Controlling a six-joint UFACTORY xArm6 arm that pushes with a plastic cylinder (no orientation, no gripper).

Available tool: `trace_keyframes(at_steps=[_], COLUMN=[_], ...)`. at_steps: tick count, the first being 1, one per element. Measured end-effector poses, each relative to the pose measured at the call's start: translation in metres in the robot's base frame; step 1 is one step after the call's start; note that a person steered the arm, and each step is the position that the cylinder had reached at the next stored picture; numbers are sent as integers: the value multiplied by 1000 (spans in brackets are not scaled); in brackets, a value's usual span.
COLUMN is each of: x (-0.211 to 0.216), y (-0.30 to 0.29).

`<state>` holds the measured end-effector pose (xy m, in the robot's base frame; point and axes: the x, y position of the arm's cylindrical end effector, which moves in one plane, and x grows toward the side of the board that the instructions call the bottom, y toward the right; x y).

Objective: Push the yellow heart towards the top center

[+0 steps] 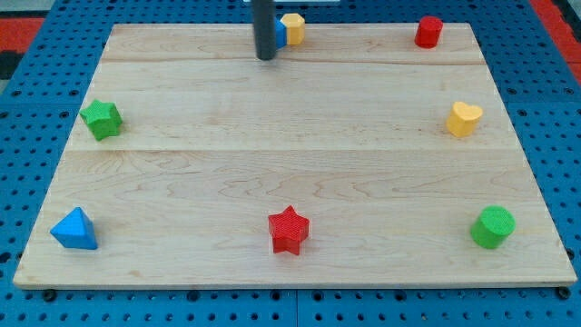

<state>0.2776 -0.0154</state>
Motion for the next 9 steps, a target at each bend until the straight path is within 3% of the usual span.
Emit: trace_keyframes(at_steps=[2, 3, 4, 5, 7, 9], x=[10, 48, 117, 147, 84, 73], y=[196, 278, 283, 264, 200, 228])
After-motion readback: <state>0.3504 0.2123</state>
